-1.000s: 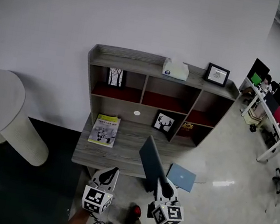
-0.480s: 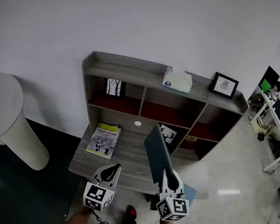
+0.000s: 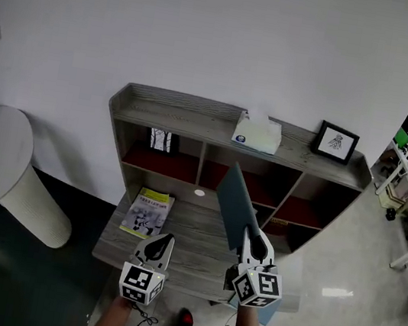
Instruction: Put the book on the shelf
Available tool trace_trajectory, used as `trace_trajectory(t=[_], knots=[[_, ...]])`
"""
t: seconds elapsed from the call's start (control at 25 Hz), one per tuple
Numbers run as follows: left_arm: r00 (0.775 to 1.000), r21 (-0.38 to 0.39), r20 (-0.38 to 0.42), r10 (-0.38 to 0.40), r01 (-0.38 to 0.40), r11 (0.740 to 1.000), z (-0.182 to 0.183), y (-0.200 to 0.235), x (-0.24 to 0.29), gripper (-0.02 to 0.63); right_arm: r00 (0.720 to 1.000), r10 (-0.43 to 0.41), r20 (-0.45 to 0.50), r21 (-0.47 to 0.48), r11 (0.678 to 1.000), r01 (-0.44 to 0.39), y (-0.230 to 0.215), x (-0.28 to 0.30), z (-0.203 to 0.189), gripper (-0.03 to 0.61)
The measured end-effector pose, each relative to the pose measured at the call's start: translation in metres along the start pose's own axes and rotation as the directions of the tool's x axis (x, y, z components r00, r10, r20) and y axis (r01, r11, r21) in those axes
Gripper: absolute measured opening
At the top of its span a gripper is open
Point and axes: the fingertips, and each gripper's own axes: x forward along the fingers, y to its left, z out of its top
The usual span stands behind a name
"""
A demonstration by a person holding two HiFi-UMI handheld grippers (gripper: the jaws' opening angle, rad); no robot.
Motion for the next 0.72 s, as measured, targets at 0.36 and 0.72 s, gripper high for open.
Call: trace_trajectory(t=[0.36, 0.72], knots=[[0.998, -0.002, -0.006, 0.065, -0.065, 0.998, -0.004, 0.004, 0.036, 0.006, 1.0, -0.02, 0.017, -0.009, 1.0, 0.02, -0.062, 0.045, 0.01, 0.071], [0.997, 0.002, -0.018, 0.079, -0.079, 0.997, -0.004, 0.003, 0.067, 0.006, 0.997, -0.082, 0.008, 0.007, 0.997, 0.082, -0.116, 0.066, 0.003, 0.071]])
